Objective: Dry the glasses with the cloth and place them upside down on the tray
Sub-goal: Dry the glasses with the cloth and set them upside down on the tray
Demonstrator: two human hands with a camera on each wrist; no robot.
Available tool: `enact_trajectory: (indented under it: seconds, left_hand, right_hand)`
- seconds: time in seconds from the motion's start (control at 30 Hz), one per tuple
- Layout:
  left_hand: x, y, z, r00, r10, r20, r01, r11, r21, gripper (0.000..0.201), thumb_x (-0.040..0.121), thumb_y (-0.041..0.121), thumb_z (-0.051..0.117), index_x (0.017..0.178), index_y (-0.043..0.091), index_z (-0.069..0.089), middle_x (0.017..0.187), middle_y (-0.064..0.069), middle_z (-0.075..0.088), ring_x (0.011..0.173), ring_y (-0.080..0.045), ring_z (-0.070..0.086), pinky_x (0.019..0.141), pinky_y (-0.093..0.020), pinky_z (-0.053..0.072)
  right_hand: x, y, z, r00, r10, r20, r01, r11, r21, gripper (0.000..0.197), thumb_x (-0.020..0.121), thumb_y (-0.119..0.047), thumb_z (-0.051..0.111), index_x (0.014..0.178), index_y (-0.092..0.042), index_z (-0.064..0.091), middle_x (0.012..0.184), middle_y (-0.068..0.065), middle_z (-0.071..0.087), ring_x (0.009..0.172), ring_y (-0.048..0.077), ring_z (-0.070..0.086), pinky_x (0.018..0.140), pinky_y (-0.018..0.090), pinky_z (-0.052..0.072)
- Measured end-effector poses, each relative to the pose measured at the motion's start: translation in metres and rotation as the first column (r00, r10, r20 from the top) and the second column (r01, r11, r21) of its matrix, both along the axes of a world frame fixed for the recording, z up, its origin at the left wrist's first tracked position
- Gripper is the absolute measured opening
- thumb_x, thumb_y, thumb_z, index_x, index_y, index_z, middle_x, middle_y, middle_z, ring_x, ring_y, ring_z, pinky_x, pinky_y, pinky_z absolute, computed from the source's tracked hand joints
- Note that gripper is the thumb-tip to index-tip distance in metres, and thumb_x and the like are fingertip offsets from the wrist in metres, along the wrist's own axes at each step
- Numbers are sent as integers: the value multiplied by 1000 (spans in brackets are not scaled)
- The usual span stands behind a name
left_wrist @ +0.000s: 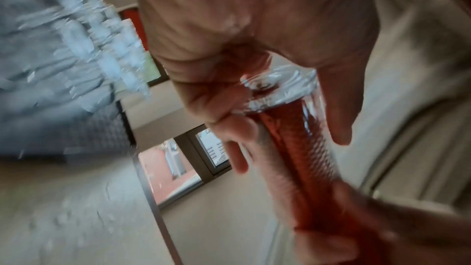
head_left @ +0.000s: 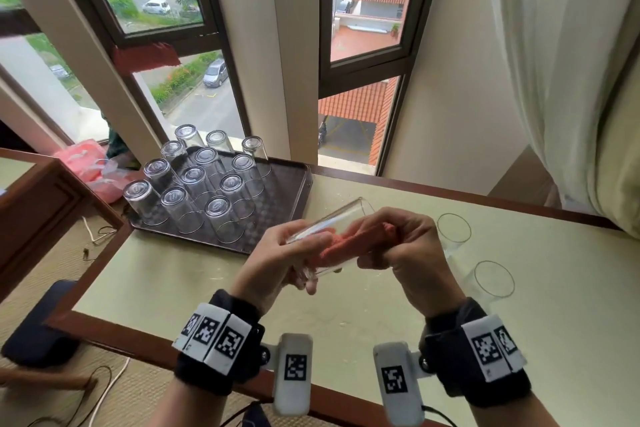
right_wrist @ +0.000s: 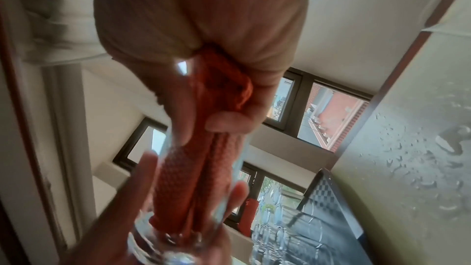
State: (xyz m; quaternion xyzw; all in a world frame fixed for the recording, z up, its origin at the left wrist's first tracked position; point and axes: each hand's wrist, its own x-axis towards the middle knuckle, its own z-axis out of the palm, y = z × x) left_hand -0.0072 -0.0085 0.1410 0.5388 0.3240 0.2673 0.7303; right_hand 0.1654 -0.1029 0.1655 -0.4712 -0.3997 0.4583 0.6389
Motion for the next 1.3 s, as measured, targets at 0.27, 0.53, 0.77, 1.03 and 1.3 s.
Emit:
enact_trajectory:
  seconds: [0.27,0.53,0.77,1.03,1.3]
  left_hand:
    - [-1,-5,4,996,26,82,-52,943,328,76,56,13,96,124,7,62,98,-9,75,81,-15,72,70,-23,57]
    - [1,-5,5,993,63,97,-85,965,249,67,58,11,96,116,3,63,74,-2,71,53,-8,61,48,-18,49]
    - [2,-10,3,995,55,78,-68,982,177,66,55,31,86,117,17,67,86,0,70,62,-10,60,51,-19,49]
    - [-2,-3,6,998,51,25,-57,887,458,74,57,23,92,125,14,66,103,-4,77,85,-15,74,71,-25,59]
    - [2,-5,13,998,32,47,-38,989,145,76,52,54,90,110,9,71,73,-9,71,52,-14,61,39,-17,39]
  right_hand:
    - [11,4,5,994,73,82,-76,997,31,33,58,17,71,75,-11,75,72,12,69,62,17,64,50,26,52]
    - [4,1,3,987,72,141,-71,997,-18,26,61,10,67,79,-9,68,77,12,71,66,16,67,52,25,54]
    - [9,4,0,991,37,125,-42,998,36,50,59,40,58,74,-6,71,73,5,72,65,16,69,51,25,55]
    - [9,5,-4,991,44,126,-43,999,-14,29,64,4,76,90,-3,66,67,1,66,53,12,58,46,22,49]
    - [3,7,-3,998,-4,70,-2,997,82,38,57,14,58,71,-18,72,82,14,72,79,22,70,58,31,59]
